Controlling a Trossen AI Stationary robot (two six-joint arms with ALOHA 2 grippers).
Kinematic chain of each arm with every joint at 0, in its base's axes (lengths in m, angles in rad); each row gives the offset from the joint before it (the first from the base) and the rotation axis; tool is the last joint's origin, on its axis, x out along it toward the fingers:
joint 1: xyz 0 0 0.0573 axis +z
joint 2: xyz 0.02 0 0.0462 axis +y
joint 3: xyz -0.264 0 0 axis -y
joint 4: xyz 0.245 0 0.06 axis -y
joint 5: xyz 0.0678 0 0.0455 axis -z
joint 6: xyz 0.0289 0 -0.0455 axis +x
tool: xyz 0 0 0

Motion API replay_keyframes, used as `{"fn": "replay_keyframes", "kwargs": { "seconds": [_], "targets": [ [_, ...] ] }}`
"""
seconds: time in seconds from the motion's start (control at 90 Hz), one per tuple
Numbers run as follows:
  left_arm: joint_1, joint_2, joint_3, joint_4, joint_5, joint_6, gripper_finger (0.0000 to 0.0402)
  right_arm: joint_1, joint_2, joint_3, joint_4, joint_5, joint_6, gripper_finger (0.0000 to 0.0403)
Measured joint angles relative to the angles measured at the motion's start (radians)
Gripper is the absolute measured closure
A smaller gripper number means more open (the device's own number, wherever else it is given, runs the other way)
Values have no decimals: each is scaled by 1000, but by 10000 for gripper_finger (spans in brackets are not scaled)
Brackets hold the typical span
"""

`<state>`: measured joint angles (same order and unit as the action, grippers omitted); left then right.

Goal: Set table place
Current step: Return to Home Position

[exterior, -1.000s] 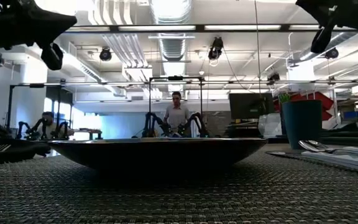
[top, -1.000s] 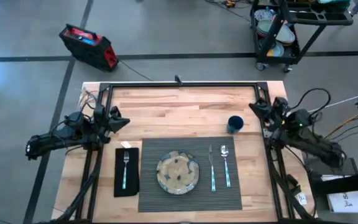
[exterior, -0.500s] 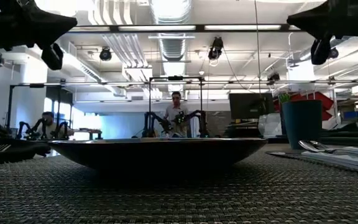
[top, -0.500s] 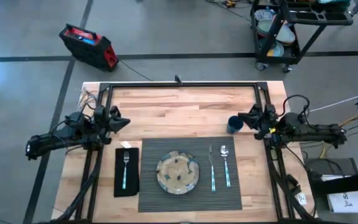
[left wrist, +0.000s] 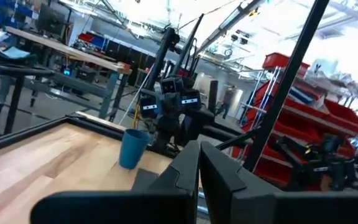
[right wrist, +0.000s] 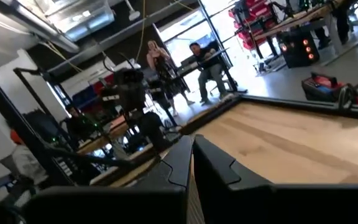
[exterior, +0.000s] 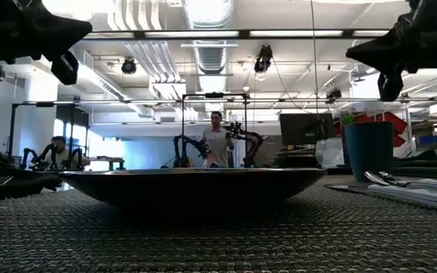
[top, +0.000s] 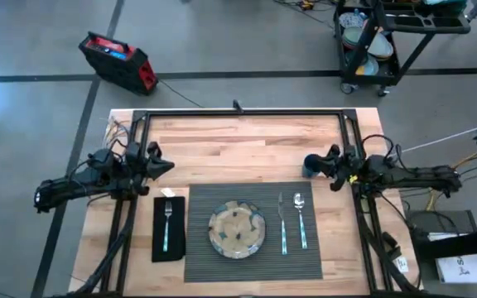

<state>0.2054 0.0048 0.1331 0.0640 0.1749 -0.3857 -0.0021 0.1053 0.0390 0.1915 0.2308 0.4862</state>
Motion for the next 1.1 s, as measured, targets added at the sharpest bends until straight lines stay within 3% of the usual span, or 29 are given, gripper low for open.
{"fn": "replay_keyframes", "kwargs": {
  "seconds": [0.489,0.711,1.1],
  "targets": [
    [0,0,-82,-11,45,44,402,0,1,-24,-88,-21,-59,403],
    [0,8,-123,-38,-133,16,402,0,1,-27,-139,9,-43,403],
    [-1,6,-123,19,-137,58,402,0,8,-27,-139,18,-87,403]
  ]
}}
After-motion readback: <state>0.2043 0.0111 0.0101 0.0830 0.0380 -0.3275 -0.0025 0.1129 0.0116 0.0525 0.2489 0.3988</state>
